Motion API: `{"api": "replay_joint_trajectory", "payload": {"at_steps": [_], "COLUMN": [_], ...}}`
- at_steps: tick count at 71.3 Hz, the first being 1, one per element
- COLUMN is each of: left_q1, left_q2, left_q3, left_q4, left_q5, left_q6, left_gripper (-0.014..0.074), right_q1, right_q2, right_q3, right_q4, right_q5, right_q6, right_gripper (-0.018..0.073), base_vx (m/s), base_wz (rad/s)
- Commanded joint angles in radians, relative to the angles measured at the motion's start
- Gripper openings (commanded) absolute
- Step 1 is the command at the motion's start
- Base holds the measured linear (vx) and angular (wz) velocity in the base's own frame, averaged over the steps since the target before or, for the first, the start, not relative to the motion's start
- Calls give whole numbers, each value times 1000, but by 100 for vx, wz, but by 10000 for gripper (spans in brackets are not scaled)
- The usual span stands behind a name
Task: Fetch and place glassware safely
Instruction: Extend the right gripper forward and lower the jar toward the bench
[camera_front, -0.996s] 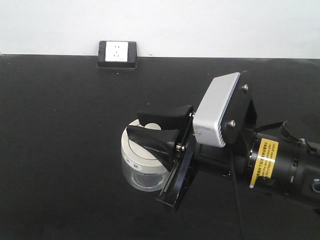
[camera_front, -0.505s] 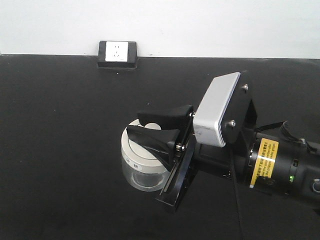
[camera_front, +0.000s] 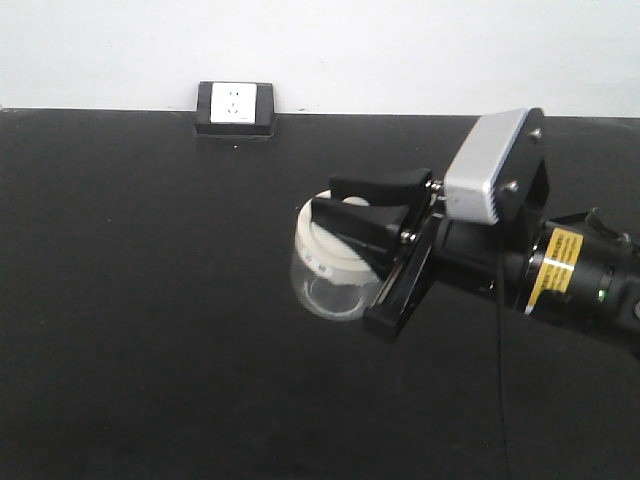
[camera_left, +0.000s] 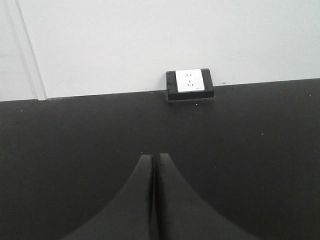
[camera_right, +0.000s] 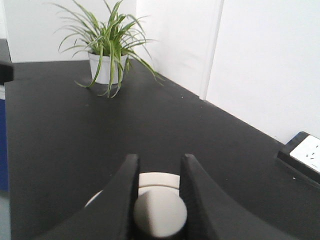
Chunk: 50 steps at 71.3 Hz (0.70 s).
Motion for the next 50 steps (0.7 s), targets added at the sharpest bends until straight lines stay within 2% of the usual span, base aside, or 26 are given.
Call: {"api": "replay_joint_trajectory", "payload": {"at_steps": [1, 13, 20, 31, 50], "left_q1": [-7, -7, -7, -7, -7], "left_q2": [8, 8, 8, 8, 8], "left_q3": [-25, -25, -25, -25, -25], "left_q4": [-7, -7, -7, -7, -7], "left_q5": [-70, -70, -70, -70, -70], "left_q6": [-11, -11, -11, -11, -11], "left_gripper": [-7, -7, -7, -7, -7], "right_q1": [-80, -207, -254, -290, -294], "right_q2": [21, 129, 202, 300, 451], "right_q3": [-35, -38, -38, -42, -168], "right_q4": [28, -35, -41, -33, -42], "right_q5": [-167, -250, -311, -418, -489], "right_q6": [1, -16, -94, -230, -297], "right_gripper": [-1, -1, -1, -1, -1], "base_vx": [0, 0, 0, 0, 0], "base_wz": [0, 0, 0, 0, 0]}}
